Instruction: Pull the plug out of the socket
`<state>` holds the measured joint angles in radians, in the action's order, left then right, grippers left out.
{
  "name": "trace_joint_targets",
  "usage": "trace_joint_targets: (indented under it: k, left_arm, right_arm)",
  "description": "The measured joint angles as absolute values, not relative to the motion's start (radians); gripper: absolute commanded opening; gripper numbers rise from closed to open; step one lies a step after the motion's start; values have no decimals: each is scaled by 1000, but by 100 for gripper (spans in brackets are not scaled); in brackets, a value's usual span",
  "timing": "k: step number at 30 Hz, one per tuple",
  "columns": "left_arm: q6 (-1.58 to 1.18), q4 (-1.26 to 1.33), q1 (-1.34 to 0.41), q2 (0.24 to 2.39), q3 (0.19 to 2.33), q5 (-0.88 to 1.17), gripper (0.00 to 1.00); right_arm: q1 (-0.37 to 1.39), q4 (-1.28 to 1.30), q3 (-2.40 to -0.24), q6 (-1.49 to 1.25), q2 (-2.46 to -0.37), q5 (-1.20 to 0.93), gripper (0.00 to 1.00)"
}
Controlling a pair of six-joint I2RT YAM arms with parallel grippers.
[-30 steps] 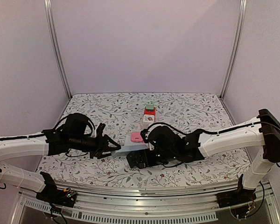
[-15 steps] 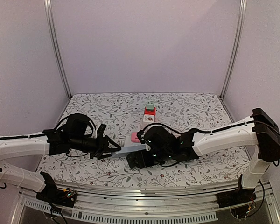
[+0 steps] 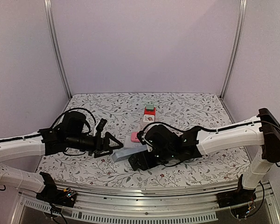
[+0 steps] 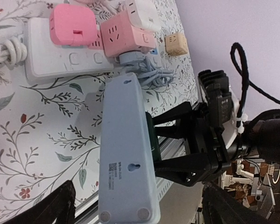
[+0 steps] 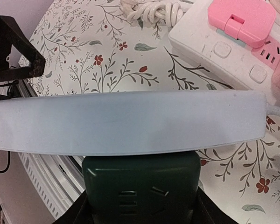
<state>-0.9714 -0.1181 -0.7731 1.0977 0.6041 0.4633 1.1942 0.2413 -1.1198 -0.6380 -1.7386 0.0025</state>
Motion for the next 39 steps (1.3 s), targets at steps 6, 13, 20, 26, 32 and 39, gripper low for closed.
trace_joint_targets:
  k: [6, 13, 20, 26, 32, 39]
  left_arm:
    - [-811, -185, -846, 1038, 644, 381, 95]
    - [-637, -202, -982, 999, 697, 277, 100]
    - [-514, -263, -1079, 1013, 716, 96, 99]
    - [-456, -287, -1103, 1056, 746, 8, 95]
    - [-413, -301, -1129, 1125, 774, -10, 84]
    - [-377, -322, -1171, 1174, 787, -66, 69]
  right_arm:
    - [1196, 290, -1119, -628, -1679, 7, 18]
    - [1198, 344, -1138, -627, -1673, -4, 18]
    - [1198, 391, -1169, -635, -1659, -17, 18]
    - [1198, 404, -1172, -641, -1659, -39, 18]
    - [1198, 407, -1175, -649, -1659, -41, 18]
    - [1198, 419, -1185, -658, -1658, -43, 19]
